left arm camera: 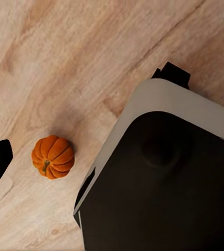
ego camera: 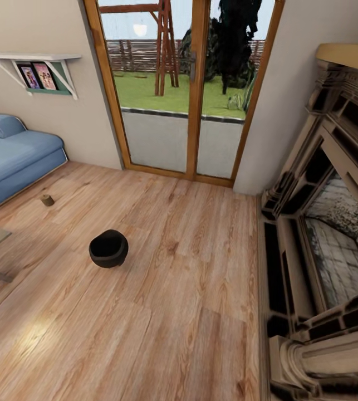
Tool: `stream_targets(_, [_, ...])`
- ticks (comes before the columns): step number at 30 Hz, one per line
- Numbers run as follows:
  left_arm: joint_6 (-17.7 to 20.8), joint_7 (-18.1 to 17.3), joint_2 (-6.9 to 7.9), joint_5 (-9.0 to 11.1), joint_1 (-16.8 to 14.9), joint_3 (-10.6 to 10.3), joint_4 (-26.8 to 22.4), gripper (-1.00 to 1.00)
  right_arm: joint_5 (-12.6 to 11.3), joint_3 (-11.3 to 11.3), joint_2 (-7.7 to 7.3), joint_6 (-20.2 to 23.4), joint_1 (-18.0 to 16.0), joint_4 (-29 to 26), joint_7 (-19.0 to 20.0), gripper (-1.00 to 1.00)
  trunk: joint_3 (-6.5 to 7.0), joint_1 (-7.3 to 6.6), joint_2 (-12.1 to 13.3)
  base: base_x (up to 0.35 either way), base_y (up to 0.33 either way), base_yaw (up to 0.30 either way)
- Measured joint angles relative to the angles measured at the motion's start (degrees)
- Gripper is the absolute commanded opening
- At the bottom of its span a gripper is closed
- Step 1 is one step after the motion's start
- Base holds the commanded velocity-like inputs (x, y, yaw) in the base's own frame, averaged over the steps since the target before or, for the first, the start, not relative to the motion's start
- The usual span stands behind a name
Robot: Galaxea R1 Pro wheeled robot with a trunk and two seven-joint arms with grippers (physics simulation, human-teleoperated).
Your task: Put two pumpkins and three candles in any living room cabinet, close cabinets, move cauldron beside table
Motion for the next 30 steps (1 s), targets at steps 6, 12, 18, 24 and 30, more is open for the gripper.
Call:
stream_targets(6, [0.0, 0.0, 0.00, 0.0, 0.0, 0.0, 0.0, 1.00, 0.1, 0.1, 0.14, -0.3, 0.0, 0.0, 0.0, 1.00, 0.56, 0.00, 0.0, 0.000, 0.000, 0.000])
stream_targets(12, [0.0, 0.0, 0.03, 0.0, 0.0, 0.0, 0.0, 1.00, 0.1, 0.1, -0.07, -0.5, 0.0, 0.0, 0.0, 1.00, 1.12, 0.00, 0.0, 0.000, 0.000, 0.000])
stream_targets(18, [-0.1, 0.0, 0.04, 0.0, 0.0, 0.0, 0.0, 1.00, 0.2, 0.2, 0.00, -0.5, 0.0, 0.0, 0.0, 1.00, 1.68, 0.00, 0.0, 0.000, 0.000, 0.000])
stream_targets(24, [-0.1, 0.0, 0.07, 0.0, 0.0, 0.0, 0.0, 1.00, 0.2, 0.2, 0.00, -0.6, 0.0, 0.0, 0.0, 1.00, 2.23, 0.00, 0.0, 0.000, 0.000, 0.000])
stream_targets(30, [0.0, 0.0, 0.09, 0.0, 0.0, 0.0, 0.0, 1.00, 0.2, 0.2, -0.02, -0.6, 0.0, 0.0, 0.1, 1.00, 2.79, 0.00, 0.0, 0.000, 0.000, 0.000])
